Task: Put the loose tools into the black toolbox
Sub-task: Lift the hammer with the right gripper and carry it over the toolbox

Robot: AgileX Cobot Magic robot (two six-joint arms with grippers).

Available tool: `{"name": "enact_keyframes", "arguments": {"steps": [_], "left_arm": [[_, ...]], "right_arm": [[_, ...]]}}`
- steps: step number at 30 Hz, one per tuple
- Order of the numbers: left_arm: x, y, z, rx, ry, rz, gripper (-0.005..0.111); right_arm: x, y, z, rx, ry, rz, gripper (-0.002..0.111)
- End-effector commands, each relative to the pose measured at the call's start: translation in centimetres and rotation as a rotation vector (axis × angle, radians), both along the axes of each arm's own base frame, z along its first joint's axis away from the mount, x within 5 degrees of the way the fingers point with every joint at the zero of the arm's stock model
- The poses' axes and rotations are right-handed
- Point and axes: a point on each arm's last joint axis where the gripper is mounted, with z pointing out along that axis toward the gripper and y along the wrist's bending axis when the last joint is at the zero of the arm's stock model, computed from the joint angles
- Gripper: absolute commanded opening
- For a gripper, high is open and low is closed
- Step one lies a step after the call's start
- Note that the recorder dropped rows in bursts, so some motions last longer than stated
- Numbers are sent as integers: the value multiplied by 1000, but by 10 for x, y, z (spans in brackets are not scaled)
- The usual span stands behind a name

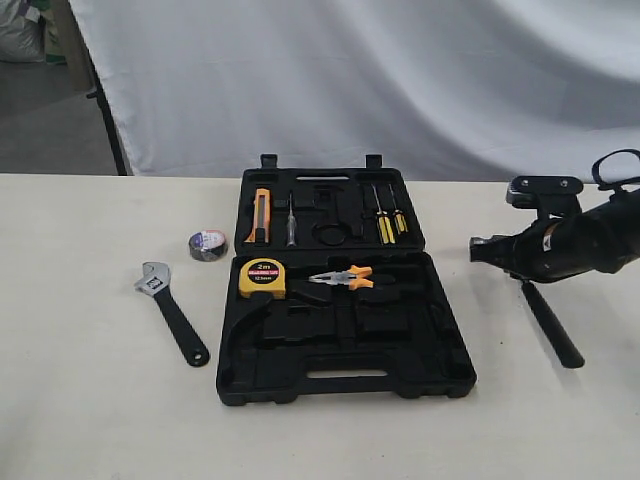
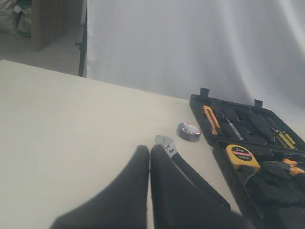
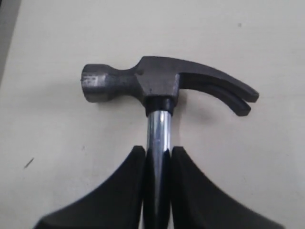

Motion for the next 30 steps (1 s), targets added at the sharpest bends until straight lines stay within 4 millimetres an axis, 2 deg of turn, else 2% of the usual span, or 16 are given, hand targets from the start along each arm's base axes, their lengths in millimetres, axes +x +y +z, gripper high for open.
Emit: {"name": "enact_keyframes", "arguments": {"steps": [1, 10, 18, 26, 30], "left_arm": [[-1, 1, 2, 2, -13, 26, 1], [-1, 1, 2, 2, -13, 26, 1], [-1, 1, 2, 2, -13, 26, 1], [-1, 1, 2, 2, -13, 26, 1], [-1, 1, 2, 2, -13, 26, 1]], "right_arm": [[-2, 6, 30, 15, -65, 12, 0], [-17, 58, 54, -18, -130, 193, 0], [-40, 94, 92, -45, -180, 303, 0], [-75, 157, 95, -176, -245, 631, 0], [-94, 180, 93, -235, -245, 753, 0]]}}
